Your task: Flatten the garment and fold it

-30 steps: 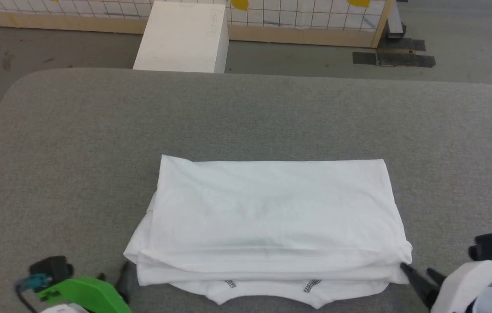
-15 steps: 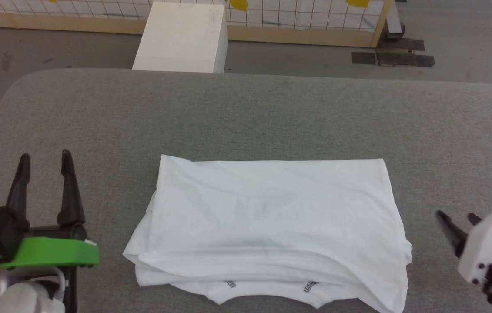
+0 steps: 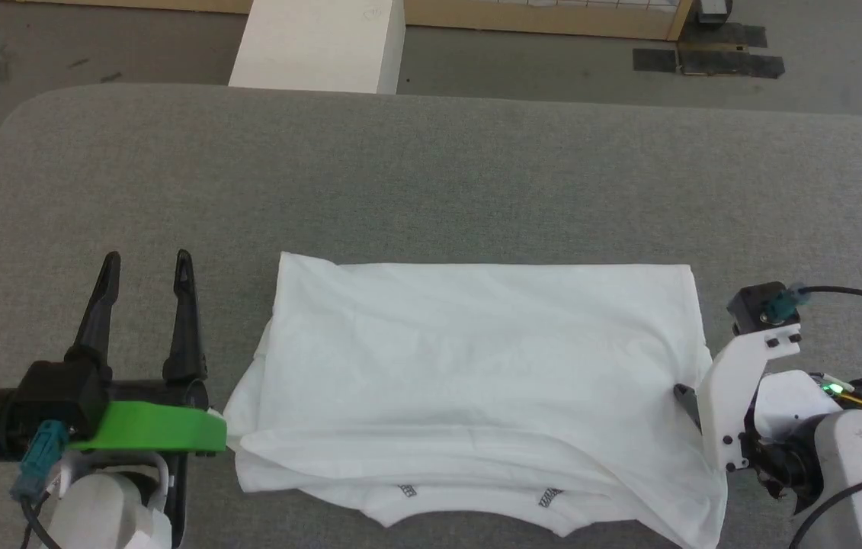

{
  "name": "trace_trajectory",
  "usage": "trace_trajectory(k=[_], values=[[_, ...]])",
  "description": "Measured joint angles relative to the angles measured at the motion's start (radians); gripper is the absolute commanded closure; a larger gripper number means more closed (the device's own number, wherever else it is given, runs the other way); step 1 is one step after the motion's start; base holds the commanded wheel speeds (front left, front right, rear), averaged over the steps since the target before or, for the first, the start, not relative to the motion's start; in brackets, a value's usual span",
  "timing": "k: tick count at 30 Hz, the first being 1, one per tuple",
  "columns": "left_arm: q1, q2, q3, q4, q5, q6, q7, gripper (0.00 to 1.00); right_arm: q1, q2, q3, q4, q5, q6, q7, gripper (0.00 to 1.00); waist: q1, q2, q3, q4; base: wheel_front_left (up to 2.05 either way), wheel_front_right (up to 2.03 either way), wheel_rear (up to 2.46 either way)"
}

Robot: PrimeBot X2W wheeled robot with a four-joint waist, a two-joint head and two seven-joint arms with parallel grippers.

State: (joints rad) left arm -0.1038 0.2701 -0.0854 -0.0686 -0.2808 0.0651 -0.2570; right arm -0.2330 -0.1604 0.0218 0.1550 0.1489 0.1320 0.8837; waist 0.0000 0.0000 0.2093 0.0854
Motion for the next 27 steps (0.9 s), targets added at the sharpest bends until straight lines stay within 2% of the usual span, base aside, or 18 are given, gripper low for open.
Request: trace_trajectory(k=[2, 3, 4, 10, 16, 19, 23, 27], values=[[0.000, -0.015, 0.008, 0.005, 0.005, -0.007, 0.000, 0.00, -0.015, -0.004, 0.007, 0.027, 0.008, 0.000, -0.002, 0.00, 0.0000, 0.0000, 0.002, 0.001, 0.00, 0.00, 0.00], [0.000, -0.021, 0.012, 0.007, 0.007, -0.012, 0.000, 0.00, -0.019, -0.004, 0.008, 0.035, 0.016, 0.000, 0.000, 0.66, 0.0000, 0.0000, 0.002, 0.000, 0.00, 0.00, 0.00], [0.000, -0.026, 0.014, 0.009, 0.009, -0.015, 0.000, 0.00, -0.022, -0.004, 0.008, 0.040, 0.034, 0.000, 0.002, 1.00, 0.0000, 0.0000, 0.001, 0.000, 0.00, 0.00, 0.00], [0.002, -0.041, 0.035, 0.017, 0.027, -0.030, 0.000, 0.00, -0.018, -0.029, -0.053, 0.037, 0.093, 0.001, -0.012, 1.00, 0.0000, 0.0000, -0.002, -0.010, 0.00, 0.00, 0.00], [0.002, -0.060, 0.050, 0.015, 0.047, -0.047, 0.000, 0.00, 0.024, -0.150, -0.204, 0.023, 0.060, 0.001, 0.007, 1.00, 0.0000, 0.0000, -0.006, -0.015, 0.00, 0.00, 0.00], [0.002, -0.070, 0.053, 0.016, 0.052, -0.056, 0.000, 0.00, 0.030, -0.182, -0.262, 0.028, 0.050, 0.001, 0.007, 1.00, 0.0000, 0.0000, -0.004, -0.015, 0.00, 0.00, 0.00], [0.002, -0.084, 0.060, 0.022, 0.053, -0.066, 0.000, 0.00, 0.030, -0.185, -0.262, -0.008, 0.075, 0.001, 0.026, 1.00, 0.0000, 0.0001, -0.009, -0.013, 0.00, 0.00, 0.00], [0.002, -0.091, 0.071, 0.026, 0.061, -0.075, 0.000, 0.00, 0.037, -0.196, -0.207, -0.154, 0.141, 0.000, 0.097, 1.00, 0.0000, 0.0001, -0.019, -0.010, 0.00, 0.00, 0.00]])
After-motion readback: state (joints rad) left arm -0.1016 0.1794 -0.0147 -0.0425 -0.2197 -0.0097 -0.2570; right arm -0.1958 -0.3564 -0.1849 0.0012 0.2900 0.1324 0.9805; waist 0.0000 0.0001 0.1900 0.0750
